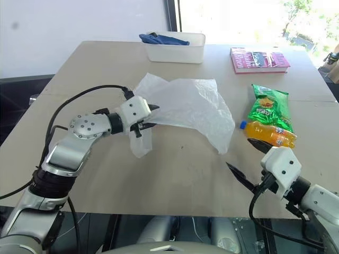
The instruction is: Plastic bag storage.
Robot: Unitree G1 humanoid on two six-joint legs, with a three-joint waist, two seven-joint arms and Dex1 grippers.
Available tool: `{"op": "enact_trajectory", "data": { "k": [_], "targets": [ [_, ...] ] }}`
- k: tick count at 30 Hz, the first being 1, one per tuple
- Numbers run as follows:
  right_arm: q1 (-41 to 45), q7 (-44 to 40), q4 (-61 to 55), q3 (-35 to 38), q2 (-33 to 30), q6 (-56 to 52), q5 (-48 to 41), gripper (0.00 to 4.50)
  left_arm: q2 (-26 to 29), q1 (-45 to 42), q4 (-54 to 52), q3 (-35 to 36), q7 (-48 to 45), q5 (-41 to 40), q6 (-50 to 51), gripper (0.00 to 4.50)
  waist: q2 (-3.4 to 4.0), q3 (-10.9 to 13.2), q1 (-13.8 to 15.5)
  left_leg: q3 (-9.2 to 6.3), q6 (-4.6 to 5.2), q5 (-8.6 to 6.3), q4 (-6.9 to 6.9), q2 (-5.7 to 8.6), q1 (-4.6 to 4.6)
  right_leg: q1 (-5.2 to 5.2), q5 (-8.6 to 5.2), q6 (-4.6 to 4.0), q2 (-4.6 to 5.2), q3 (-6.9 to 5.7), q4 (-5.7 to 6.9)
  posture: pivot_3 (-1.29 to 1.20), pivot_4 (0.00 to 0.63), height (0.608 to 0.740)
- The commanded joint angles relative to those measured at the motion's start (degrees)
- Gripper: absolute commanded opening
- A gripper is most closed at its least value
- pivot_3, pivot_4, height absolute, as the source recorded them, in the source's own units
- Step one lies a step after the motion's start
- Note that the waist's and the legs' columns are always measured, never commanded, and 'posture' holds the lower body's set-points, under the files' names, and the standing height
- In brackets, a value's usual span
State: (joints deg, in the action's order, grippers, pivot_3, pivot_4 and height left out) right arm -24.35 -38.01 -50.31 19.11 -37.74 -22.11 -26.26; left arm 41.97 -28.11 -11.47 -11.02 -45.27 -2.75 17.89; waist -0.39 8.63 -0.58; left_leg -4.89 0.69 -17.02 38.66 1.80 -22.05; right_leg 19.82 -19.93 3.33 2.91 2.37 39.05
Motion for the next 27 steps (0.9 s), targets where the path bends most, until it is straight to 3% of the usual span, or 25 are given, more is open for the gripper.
{"op": "enact_trajectory", "data": {
  "k": [1,5,9,22,23,25,27],
  "targets": [
    [-0.70,-0.26,-2.24,1.83,0.32,1.65,-0.60,4.50,-0.22,-0.36,0.24,1.80,0.12,0.70,-3.84,2.04,0.00,0.00,-0.02,0.00,0.00,0.00,0.00,0.00,0.01,0.00,0.00,0.00,0.00,0.00,0.01,0.00,0.150,0.740],
    [-1.10,-0.23,-2.44,1.96,0.35,1.69,-0.73,4.50,-1.72,-0.97,-2.14,4.25,-2.17,-4.80,0.56,2.04,0.00,0.00,-0.07,0.00,0.01,0.00,0.02,0.00,0.01,-0.01,0.00,0.00,-0.07,-0.01,0.05,0.00,0.150,0.740],
    [-1.23,-0.59,-2.27,2.27,0.20,1.78,-1.16,4.50,1.02,0.15,-4.53,5.29,-8.59,-8.99,0.88,2.04,0.00,0.00,-0.25,0.00,0.01,0.00,0.01,-0.01,0.01,0.00,0.00,0.00,-0.10,-0.01,0.04,0.00,0.150,0.740],
    [-0.86,-0.55,-1.89,1.71,-0.05,1.96,-1.11,4.50,0.36,-3.89,1.73,3.90,-6.69,-4.06,-0.07,2.04,0.01,0.00,-0.19,0.00,0.02,-0.01,0.04,0.00,0.08,-0.07,0.00,0.00,-0.13,-0.01,0.08,0.00,0.150,0.740],
    [-0.80,-0.52,-1.89,1.73,-0.08,1.91,-1.15,4.50,0.12,-4.10,2.53,3.64,-6.20,-3.24,-0.87,1.51,0.01,0.00,-0.27,0.01,0.02,-0.01,0.04,0.00,0.08,-0.07,0.00,0.00,-0.14,0.00,0.09,0.00,0.150,0.740],
    [-0.72,-0.31,-1.89,1.73,-0.20,1.90,-0.69,4.50,-0.47,-4.56,3.68,3.42,-5.94,-2.83,-0.92,0.92,0.01,0.00,-0.26,0.02,0.01,-0.01,0.04,0.00,0.08,-0.06,0.00,0.00,-0.14,0.01,0.10,0.00,0.150,0.740],
    [-0.23,0.37,-2.11,1.74,-0.18,1.84,-0.11,4.50,-3.50,-7.32,3.95,5.95,-4.01,-7.08,8.11,0.03,0.00,0.00,-0.10,0.01,0.01,-0.01,0.05,0.00,0.08,-0.06,0.00,0.00,-0.14,0.00,0.10,0.00,0.150,0.740]
  ]
}}
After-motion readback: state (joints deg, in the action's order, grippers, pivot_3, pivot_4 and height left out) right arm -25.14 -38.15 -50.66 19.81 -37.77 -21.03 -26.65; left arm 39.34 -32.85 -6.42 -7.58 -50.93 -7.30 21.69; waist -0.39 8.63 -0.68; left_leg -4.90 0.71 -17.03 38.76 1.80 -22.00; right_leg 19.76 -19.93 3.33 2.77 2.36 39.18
